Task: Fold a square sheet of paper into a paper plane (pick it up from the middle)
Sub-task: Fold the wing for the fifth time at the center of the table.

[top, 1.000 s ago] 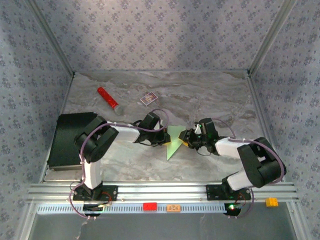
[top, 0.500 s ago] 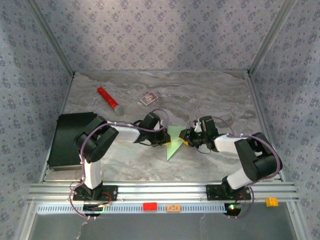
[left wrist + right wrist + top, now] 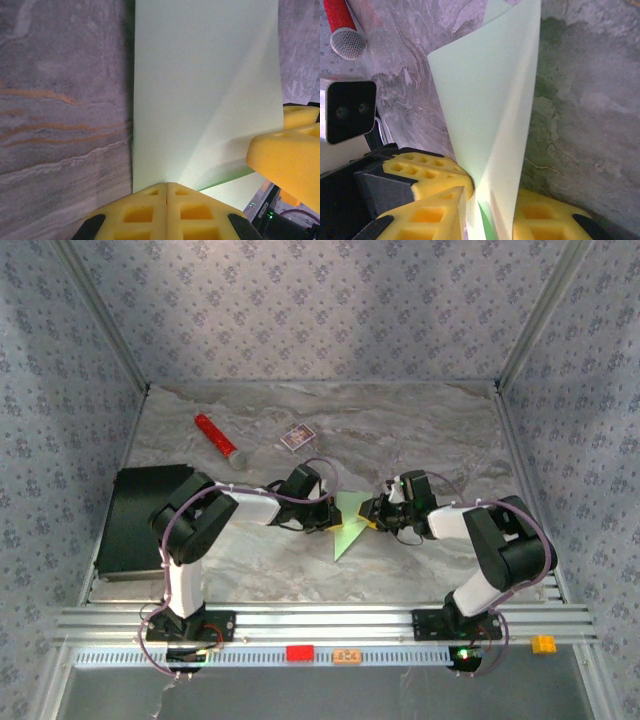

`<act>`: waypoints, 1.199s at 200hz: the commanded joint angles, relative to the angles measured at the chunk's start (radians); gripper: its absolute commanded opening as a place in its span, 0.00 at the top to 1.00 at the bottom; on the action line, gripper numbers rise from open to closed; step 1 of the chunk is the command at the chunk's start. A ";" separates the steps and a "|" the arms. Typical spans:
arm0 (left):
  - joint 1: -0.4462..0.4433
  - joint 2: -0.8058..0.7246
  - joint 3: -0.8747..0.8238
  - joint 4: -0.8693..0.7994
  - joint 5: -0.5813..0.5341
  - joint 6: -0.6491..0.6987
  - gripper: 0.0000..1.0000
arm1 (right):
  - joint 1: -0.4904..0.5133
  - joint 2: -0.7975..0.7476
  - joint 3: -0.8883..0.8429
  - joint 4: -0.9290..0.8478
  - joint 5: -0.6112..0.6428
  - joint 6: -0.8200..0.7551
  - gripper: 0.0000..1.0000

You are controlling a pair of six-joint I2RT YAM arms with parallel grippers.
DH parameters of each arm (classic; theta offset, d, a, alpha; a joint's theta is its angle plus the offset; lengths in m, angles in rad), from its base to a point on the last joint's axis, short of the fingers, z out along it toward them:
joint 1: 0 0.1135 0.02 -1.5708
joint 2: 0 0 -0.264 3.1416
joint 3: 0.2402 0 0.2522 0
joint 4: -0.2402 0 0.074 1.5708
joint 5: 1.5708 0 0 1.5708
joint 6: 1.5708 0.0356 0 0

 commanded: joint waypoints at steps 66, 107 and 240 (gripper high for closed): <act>-0.003 0.021 -0.001 -0.025 -0.003 0.019 0.96 | -0.028 0.054 0.033 -0.002 -0.041 -0.048 0.88; 0.007 -0.027 0.014 -0.086 -0.043 0.075 0.91 | -0.027 0.021 -0.004 0.033 -0.011 0.004 0.95; -0.168 -0.252 0.020 -0.334 -0.365 0.441 0.61 | 0.144 -0.181 -0.105 0.067 0.369 0.383 0.98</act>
